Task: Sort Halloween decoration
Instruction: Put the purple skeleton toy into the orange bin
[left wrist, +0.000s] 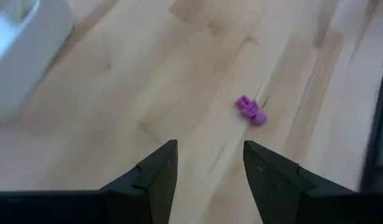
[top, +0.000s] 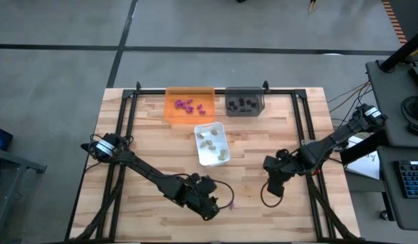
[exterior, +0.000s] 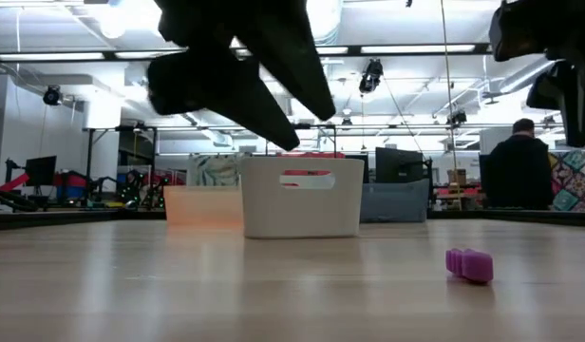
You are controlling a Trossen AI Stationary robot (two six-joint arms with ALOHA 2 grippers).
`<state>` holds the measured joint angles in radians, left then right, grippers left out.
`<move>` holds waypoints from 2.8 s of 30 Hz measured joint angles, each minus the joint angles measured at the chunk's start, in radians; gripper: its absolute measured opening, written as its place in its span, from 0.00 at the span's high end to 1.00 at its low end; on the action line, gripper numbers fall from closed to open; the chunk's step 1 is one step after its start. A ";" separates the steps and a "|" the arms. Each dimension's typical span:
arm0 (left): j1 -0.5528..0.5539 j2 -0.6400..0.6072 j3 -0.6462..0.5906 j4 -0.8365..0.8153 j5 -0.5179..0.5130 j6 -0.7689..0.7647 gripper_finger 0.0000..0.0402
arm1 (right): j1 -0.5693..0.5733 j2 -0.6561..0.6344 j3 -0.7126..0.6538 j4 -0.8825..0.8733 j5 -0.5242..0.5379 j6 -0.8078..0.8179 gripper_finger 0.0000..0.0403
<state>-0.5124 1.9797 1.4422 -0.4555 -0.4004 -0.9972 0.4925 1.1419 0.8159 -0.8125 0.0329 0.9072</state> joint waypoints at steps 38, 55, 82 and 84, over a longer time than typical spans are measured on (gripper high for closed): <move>-0.178 0.349 0.166 0.262 -0.611 0.129 0.48 | 0.040 0.000 -0.014 0.018 0.090 -0.009 0.74; -0.164 0.404 0.166 0.460 -0.664 0.200 0.43 | 0.040 0.000 -0.018 0.018 0.124 -0.009 0.74; -0.125 0.459 0.154 0.639 -0.548 0.313 0.44 | 0.040 0.001 -0.018 0.018 0.128 -0.018 0.75; -0.109 0.459 0.154 0.637 -0.475 0.336 0.45 | 0.040 0.001 -0.018 0.018 0.127 -0.018 0.75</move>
<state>-0.6211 2.4382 1.5963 0.1820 -0.8749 -0.6617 0.5323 1.1427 0.7975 -0.7941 0.1603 0.8890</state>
